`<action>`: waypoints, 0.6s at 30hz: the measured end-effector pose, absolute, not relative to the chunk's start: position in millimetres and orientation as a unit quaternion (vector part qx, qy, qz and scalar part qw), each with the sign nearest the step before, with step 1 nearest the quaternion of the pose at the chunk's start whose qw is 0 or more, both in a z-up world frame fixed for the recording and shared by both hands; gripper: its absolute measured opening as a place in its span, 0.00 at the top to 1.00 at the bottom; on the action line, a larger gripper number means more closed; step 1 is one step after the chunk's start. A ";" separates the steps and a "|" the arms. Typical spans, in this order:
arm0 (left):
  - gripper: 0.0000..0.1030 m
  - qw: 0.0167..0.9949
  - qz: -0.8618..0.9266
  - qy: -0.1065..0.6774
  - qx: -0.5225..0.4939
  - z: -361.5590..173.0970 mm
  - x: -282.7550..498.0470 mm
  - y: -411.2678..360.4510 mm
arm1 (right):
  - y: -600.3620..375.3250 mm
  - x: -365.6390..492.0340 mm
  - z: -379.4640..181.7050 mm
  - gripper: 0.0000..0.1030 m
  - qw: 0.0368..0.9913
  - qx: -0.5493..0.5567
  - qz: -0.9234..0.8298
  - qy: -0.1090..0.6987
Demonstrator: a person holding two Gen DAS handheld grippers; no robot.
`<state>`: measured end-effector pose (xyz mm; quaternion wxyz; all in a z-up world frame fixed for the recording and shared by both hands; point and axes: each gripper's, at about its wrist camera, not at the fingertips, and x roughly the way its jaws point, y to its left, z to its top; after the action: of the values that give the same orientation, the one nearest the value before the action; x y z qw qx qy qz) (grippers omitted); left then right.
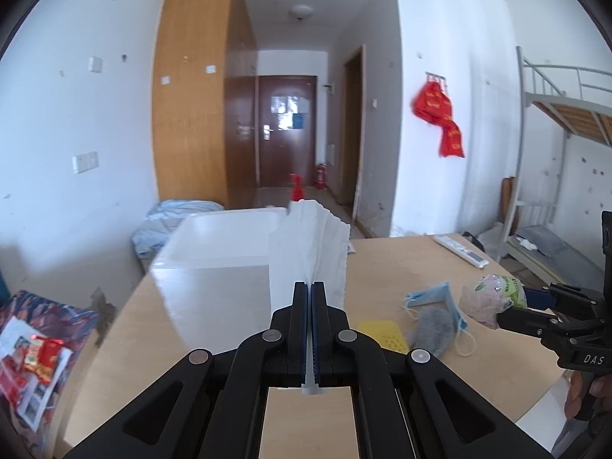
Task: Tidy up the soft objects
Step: 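Lift the paper towel and snack bag and carry both toward the white foam box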
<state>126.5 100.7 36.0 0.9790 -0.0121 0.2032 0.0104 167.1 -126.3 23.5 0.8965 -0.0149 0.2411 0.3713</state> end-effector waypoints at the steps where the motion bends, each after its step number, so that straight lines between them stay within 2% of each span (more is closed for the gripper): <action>1: 0.98 0.979 0.017 0.202 -0.013 37.0 122.5 105.2 | -121.4 166.8 24.0 0.49 0.894 -0.016 0.377 0.241; 18: 0.98 0.976 0.103 0.188 -0.030 40.1 82.7 155.0 | -45.1 163.5 34.8 0.49 0.853 -0.044 0.467 0.230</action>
<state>82.7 155.0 40.1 0.9763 -0.0304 0.1882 0.1028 163.5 -45.1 34.8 0.8529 -0.0444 0.2297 0.4667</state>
